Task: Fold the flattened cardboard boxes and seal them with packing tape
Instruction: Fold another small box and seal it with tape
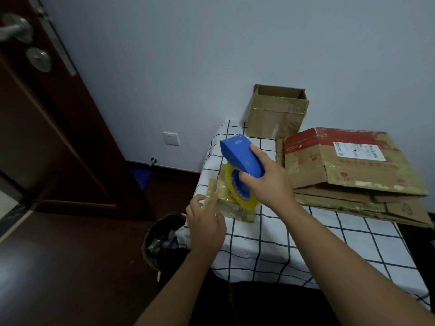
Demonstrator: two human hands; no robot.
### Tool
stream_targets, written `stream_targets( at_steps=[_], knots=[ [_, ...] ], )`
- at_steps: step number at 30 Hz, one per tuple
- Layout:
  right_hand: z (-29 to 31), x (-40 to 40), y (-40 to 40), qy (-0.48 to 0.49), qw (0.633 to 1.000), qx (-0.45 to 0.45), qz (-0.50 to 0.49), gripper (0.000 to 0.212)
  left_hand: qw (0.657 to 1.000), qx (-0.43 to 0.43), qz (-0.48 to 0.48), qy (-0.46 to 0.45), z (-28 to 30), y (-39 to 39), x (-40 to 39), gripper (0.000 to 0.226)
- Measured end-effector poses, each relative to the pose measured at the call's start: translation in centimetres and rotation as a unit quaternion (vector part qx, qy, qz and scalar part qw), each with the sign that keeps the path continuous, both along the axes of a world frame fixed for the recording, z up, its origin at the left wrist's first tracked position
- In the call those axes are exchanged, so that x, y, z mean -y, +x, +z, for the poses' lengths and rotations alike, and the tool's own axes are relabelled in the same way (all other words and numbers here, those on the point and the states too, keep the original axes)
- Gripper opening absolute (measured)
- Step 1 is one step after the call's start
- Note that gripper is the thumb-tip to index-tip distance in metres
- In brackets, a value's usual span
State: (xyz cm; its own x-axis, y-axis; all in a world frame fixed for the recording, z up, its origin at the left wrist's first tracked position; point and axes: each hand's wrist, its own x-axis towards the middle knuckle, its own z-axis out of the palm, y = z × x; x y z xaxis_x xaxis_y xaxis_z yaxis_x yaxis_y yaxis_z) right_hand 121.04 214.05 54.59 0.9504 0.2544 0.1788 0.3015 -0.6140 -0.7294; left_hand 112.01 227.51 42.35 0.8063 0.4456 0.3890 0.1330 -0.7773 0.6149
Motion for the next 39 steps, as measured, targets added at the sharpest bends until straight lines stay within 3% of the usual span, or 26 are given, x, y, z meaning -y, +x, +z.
stream_targets(
  at_steps=[5, 10, 14, 18, 21, 24, 29, 34, 39],
  knots=[
    [0.0, -0.1, 0.1, -0.008, 1.000, 0.000, 0.003, 0.072, 0.978, -0.030, -0.029, -0.202, 0.2, -0.3, 1.6, 0.059],
    [-0.1, -0.1, -0.2, -0.014, 1.000, 0.006, 0.003, 0.073, 0.957, -0.022, -0.024, -0.287, 0.7, 0.5, 1.3, 0.053],
    [0.0, -0.1, -0.2, -0.007, 1.000, 0.003, 0.004, 0.073, 0.982, -0.043, -0.023, -0.181, 0.7, 1.2, 0.2, 0.042],
    [-0.3, 1.0, -0.2, 0.077, 0.996, -0.039, 0.004, 0.075, 0.995, -0.056, -0.039, -0.078, 0.6, 2.0, -1.0, 0.024],
    [-0.4, 3.4, -0.8, 0.120, 0.992, -0.021, -0.028, 0.060, 0.997, -0.038, -0.070, 0.026, 0.5, 2.2, -1.6, 0.015],
    [-1.1, 6.1, -1.5, 0.137, 0.989, -0.009, -0.059, 0.051, 0.995, -0.021, -0.072, 0.066, 0.5, 2.3, -1.9, 0.008],
    [-3.3, 9.0, -2.8, -0.036, 0.998, -0.031, -0.034, 0.061, 0.994, -0.053, -0.068, 0.065, 1.0, 2.5, -1.8, 0.012],
    [-5.5, 8.4, -4.5, -0.208, 0.978, -0.027, -0.014, 0.059, 0.985, -0.134, -0.061, 0.084, 1.9, 2.5, -1.5, 0.019],
    [-7.1, 6.7, -5.2, -0.289, 0.957, -0.030, -0.005, 0.054, 0.987, -0.148, -0.051, 0.049, 2.5, 2.4, -1.0, 0.016]
  ],
)
